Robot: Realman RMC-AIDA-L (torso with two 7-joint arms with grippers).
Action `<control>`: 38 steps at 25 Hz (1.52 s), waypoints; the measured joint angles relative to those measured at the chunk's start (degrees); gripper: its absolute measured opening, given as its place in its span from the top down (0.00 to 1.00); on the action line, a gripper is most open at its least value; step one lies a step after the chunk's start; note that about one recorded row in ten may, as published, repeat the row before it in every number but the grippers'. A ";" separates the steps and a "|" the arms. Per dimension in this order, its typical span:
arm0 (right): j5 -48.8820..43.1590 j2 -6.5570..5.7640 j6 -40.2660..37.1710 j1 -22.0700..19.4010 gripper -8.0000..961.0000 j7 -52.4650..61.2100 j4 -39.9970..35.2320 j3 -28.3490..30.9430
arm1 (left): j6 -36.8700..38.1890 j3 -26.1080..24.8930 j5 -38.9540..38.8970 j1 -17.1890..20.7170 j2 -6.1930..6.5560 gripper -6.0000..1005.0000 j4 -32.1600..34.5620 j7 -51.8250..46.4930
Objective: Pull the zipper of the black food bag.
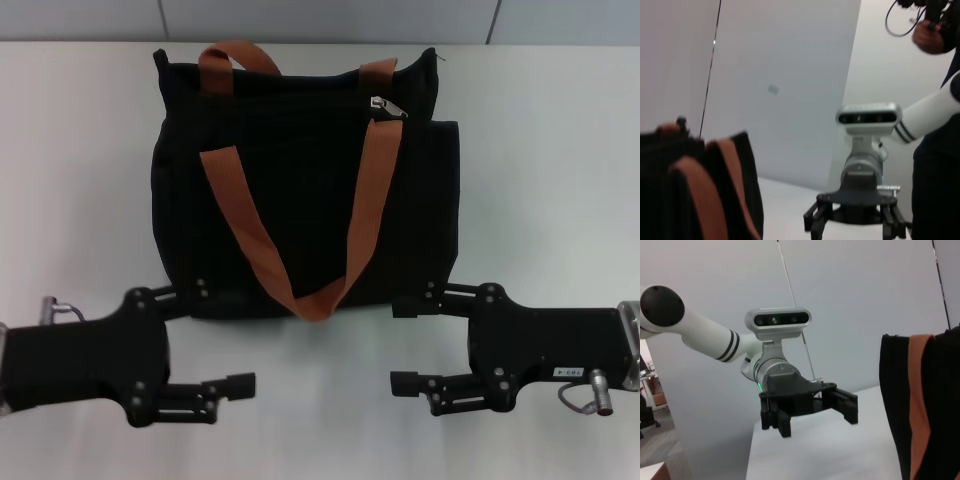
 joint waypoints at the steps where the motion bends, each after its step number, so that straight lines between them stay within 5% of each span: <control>1: -0.32 0.04 0.40 0.10 0.15 -0.92 0.83 0.00 | -1.41 0.01 1.29 0.02 -0.57 0.17 -0.12 0.32; 7: -1.10 0.08 1.73 0.87 0.15 -1.93 2.82 0.00 | -3.29 0.42 4.16 -0.38 -1.40 0.17 -0.18 0.89; 38: -1.27 0.08 1.48 0.94 0.15 -2.15 3.40 0.00 | -3.35 0.62 4.40 -0.35 -1.45 0.17 -0.21 0.95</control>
